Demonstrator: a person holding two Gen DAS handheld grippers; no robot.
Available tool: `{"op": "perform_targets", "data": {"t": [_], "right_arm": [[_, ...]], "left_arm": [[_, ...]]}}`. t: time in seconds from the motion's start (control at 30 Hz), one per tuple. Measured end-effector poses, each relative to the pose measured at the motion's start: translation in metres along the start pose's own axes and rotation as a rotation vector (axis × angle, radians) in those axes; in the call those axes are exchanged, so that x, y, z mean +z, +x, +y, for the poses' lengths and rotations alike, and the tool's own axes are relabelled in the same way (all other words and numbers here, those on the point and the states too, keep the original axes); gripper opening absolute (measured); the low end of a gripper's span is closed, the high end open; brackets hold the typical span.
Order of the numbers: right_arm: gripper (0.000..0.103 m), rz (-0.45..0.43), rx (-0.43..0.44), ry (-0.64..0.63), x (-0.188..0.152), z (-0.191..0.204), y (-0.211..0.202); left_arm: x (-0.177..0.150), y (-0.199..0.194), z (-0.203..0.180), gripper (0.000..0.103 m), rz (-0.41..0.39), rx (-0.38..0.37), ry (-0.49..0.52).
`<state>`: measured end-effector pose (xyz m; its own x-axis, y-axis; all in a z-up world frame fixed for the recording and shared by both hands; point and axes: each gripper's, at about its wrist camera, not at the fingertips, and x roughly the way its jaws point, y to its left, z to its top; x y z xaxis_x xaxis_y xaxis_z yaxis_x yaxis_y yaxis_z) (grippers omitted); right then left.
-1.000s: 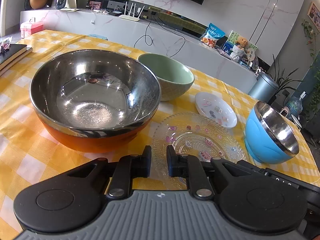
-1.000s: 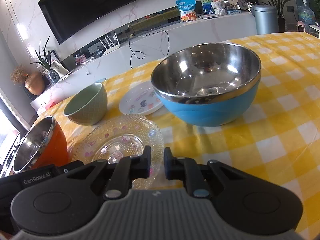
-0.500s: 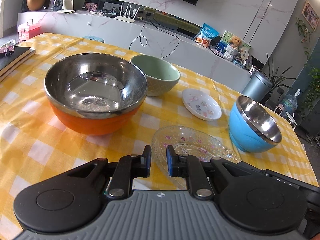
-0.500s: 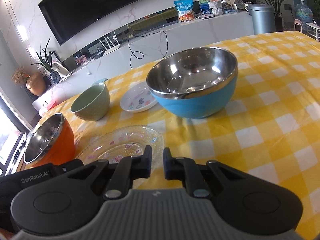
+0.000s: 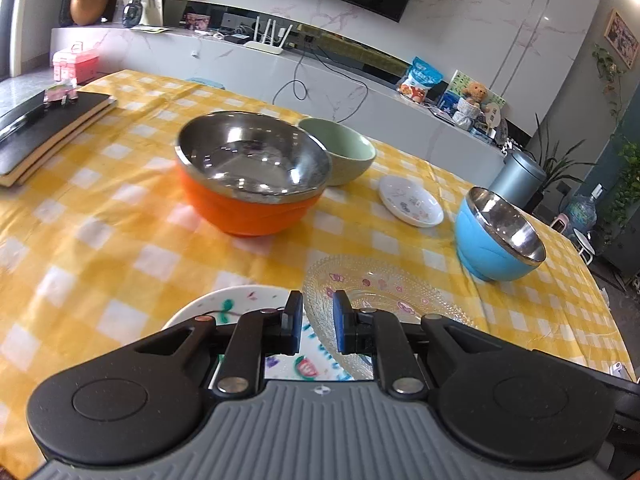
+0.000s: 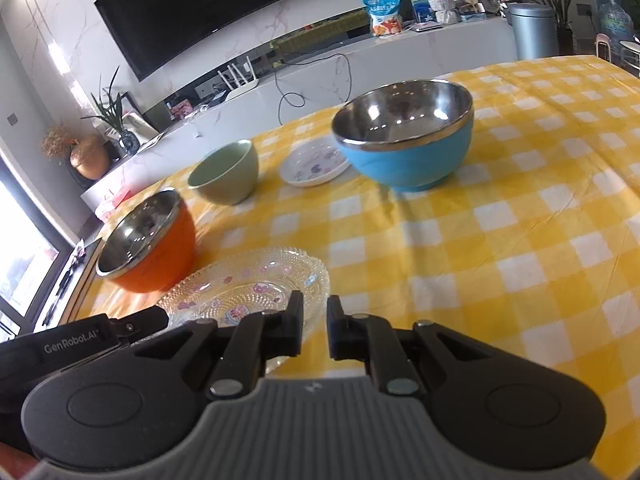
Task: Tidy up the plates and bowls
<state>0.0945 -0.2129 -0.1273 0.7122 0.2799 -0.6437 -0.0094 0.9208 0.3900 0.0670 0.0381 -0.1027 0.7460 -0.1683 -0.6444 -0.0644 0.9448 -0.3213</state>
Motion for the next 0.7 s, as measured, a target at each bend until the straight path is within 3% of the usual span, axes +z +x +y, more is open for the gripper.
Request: {"op": "perform_targets", "data": {"t": [0.43,0.7], "right_arm": [[0.01,0.029,0.084,-0.075,-0.024,0.049,-0.012],[0.01,0.055,0.085,-0.116,-0.034,0.066,-0.005]], "left_arm": [[-0.005,-0.045,0.046,0.017,-0.061,0.053,-0.087],[-0.012,-0.044,0.064,0.017,-0.054,0.075,-0.126]]}}
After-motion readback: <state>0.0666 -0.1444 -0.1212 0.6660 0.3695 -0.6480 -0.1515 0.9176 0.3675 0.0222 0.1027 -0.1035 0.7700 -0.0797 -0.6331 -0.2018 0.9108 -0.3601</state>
